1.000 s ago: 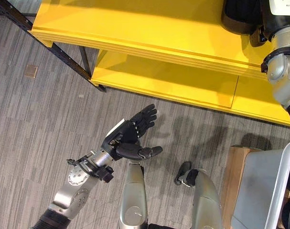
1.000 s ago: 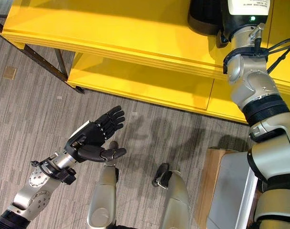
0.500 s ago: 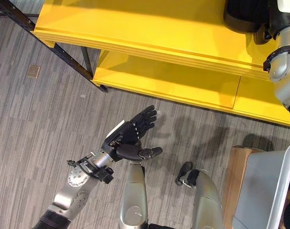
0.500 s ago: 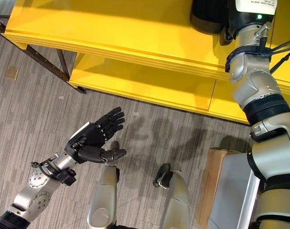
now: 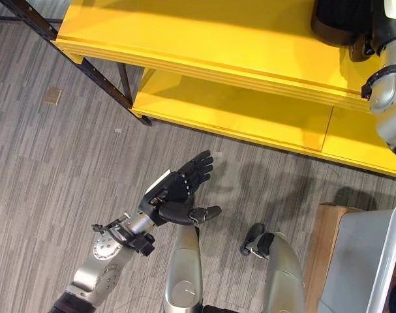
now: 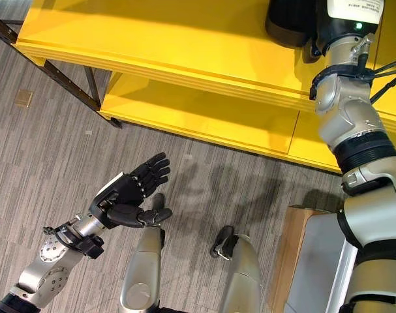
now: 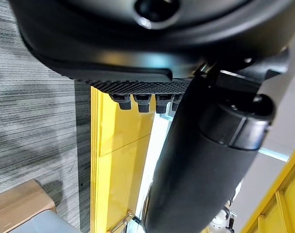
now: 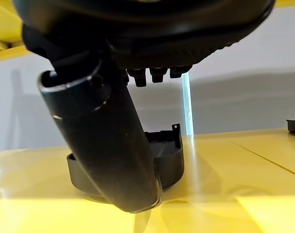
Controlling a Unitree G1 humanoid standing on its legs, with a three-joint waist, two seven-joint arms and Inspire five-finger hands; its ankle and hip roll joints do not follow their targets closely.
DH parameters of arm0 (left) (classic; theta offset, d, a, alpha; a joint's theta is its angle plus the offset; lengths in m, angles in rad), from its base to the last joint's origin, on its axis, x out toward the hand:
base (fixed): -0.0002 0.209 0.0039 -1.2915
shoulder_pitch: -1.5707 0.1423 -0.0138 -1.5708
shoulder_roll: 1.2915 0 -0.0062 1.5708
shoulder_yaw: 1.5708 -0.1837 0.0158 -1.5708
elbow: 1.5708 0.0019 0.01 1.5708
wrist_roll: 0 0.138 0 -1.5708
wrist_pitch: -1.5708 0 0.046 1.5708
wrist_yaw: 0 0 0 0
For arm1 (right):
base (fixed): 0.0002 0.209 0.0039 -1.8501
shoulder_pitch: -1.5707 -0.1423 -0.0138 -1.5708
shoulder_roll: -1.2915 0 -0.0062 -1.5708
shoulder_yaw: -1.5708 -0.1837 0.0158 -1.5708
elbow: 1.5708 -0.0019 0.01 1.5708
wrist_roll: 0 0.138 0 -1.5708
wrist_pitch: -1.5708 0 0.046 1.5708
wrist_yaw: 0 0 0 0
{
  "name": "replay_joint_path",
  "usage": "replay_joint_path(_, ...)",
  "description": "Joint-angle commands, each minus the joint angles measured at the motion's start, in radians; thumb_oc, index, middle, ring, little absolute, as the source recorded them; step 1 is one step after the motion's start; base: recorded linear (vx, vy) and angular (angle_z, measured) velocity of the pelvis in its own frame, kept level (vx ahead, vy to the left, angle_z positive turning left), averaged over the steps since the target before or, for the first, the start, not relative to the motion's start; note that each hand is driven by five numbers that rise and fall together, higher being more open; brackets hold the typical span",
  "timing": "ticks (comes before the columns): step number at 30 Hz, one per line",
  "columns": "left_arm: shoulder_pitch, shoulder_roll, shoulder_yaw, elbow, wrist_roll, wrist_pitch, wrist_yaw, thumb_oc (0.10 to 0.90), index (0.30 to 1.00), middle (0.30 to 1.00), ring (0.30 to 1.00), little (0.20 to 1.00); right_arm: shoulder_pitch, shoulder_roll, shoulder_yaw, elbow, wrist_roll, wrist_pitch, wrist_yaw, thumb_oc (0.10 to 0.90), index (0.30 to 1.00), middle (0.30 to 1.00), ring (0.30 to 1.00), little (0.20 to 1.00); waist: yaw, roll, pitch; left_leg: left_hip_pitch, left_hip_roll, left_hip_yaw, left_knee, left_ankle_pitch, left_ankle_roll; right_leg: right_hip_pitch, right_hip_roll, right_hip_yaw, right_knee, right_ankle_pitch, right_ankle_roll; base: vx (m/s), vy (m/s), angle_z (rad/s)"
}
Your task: Move parts from the plastic box to the shelf.
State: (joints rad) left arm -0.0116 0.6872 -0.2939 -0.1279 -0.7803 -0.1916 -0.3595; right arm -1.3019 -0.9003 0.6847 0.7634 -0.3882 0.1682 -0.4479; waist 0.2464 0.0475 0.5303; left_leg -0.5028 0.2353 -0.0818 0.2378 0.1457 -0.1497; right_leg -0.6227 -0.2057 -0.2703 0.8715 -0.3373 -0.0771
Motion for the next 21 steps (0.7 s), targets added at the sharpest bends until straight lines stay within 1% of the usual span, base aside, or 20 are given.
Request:
replay_joint_path(1, -0.003, -0.032, 0.003, -0.130, -0.041, -0.065, -0.027, 0.900, 1.000, 1.000, 1.000, 1.000, -0.116, -0.032, -0.051, 0.000, -0.002, -0.001, -0.045, 0.900, 1.000, 1.000, 1.000, 1.000, 0.005, 0.008, -0.010, -0.011, -0.032, 0.014, -0.027, 0.002, 0.056, 0.093, 0.052, 0.015, 0.055, -0.086, 0.023, 0.00, 0.000, 0.00)
replay_joint_path(2, -0.003, -0.035, 0.004, -0.130, -0.039, -0.067, -0.026, 0.900, 1.000, 1.000, 1.000, 1.000, -0.107, -0.032, -0.046, -0.011, 0.009, -0.009, -0.052, 0.900, 1.000, 1.000, 1.000, 1.000, 0.002, 0.007, -0.010, -0.008, -0.029, 0.016, -0.031, 0.004, 0.057, 0.093, 0.054, 0.017, 0.050, -0.083, 0.024, -0.01, 0.033, 0.00)
replay_joint_path(8, 0.004, -0.039, 0.016, -0.146, -0.047, -0.063, -0.025, 0.900, 1.000, 1.000, 1.000, 1.000, -0.019, -0.062, -0.093, -0.165, -0.006, 0.000, 0.013, 0.900, 1.000, 1.000, 1.000, 1.000, -0.021, -0.003, -0.010, -0.002, -0.022, 0.026, -0.038, 0.006, 0.055, 0.098, 0.063, 0.027, 0.025, -0.070, 0.030, -0.03, 0.038, -0.01)
replay_joint_path(9, 0.003, -0.039, 0.019, -0.150, -0.046, -0.062, -0.024, 0.900, 1.000, 1.000, 1.000, 1.000, -0.011, -0.065, -0.101, -0.178, -0.010, 0.002, 0.016, 0.900, 1.000, 1.000, 1.000, 1.000, -0.017, 0.005, -0.010, -0.016, -0.011, 0.027, -0.042, 0.027, 0.061, 0.083, 0.070, 0.016, 0.021, -0.048, 0.022, -0.01, 0.014, -0.05)
replay_joint_path(10, 0.006, -0.040, 0.017, -0.150, -0.045, -0.062, -0.023, 0.900, 1.000, 1.000, 1.000, 1.000, -0.001, -0.064, -0.103, -0.185, -0.013, 0.004, 0.019, 0.900, 1.000, 1.000, 1.000, 1.000, -0.023, -0.004, -0.010, 0.000, -0.022, 0.027, -0.038, 0.006, 0.054, 0.099, 0.065, 0.028, 0.021, -0.069, 0.031, -0.09, 0.039, -0.09)
replay_joint_path(11, 0.006, -0.041, 0.021, -0.153, -0.045, -0.067, -0.021, 0.900, 1.000, 1.000, 1.000, 1.000, 0.030, -0.070, -0.120, -0.224, -0.028, 0.001, 0.020, 0.900, 1.000, 1.000, 1.000, 1.000, -0.024, 0.004, -0.010, -0.012, -0.008, 0.031, -0.047, 0.028, 0.060, 0.086, 0.076, 0.020, 0.011, -0.043, 0.023, -0.03, 0.034, -0.07)
replay_joint_path(12, 0.008, -0.040, 0.022, -0.150, -0.046, -0.074, -0.021, 0.900, 1.000, 1.000, 1.000, 1.000, 0.045, -0.074, -0.125, -0.245, -0.036, -0.001, 0.023, 0.900, 1.000, 1.000, 1.000, 1.000, -0.027, 0.002, -0.010, -0.009, -0.006, 0.034, -0.048, 0.028, 0.060, 0.089, 0.078, 0.022, 0.007, -0.042, 0.023, -0.10, 0.059, -0.12)
replay_joint_path(13, 0.009, -0.043, 0.021, -0.149, -0.044, -0.077, -0.017, 0.900, 1.000, 1.000, 1.000, 1.000, 0.069, -0.076, -0.139, -0.279, -0.023, 0.008, 0.018, 0.900, 1.000, 1.000, 1.000, 1.000, -0.032, 0.001, -0.010, -0.003, -0.005, 0.035, -0.051, 0.029, 0.060, 0.095, 0.080, 0.023, 0.001, -0.040, 0.024, -0.02, 0.033, -0.13)
replay_joint_path(15, 0.006, -0.049, 0.021, -0.149, -0.036, -0.078, -0.016, 0.900, 1.000, 1.000, 1.000, 1.000, 0.107, -0.076, -0.165, -0.322, -0.053, 0.013, 0.010, 0.900, 1.000, 1.000, 1.000, 1.000, -0.040, -0.003, -0.010, 0.006, -0.004, 0.038, -0.056, 0.028, 0.060, 0.103, 0.084, 0.026, -0.010, -0.036, 0.026, -0.03, 0.031, -0.11)
replay_joint_path(17, 0.007, -0.055, 0.018, -0.153, -0.030, -0.084, -0.010, 0.900, 1.000, 1.000, 1.000, 1.000, 0.140, -0.083, -0.182, -0.361, -0.071, 0.011, -0.026, 0.900, 1.000, 1.000, 1.000, 1.000, -0.047, -0.006, -0.010, 0.021, -0.002, 0.042, -0.063, 0.028, 0.060, 0.118, 0.088, 0.030, -0.029, -0.030, 0.026, -0.04, 0.050, -0.01)
replay_joint_path(21, 0.009, -0.065, 0.018, -0.151, -0.027, -0.095, -0.002, 0.900, 1.000, 1.000, 1.000, 1.000, 0.202, -0.086, -0.254, -0.418, -0.089, 0.004, -0.085, 0.900, 1.000, 1.000, 1.000, 1.000, -0.062, -0.005, -0.010, 0.062, -0.002, 0.050, -0.077, 0.022, 0.060, 0.158, 0.094, 0.036, -0.061, -0.022, 0.028, -0.02, 0.067, -0.05)
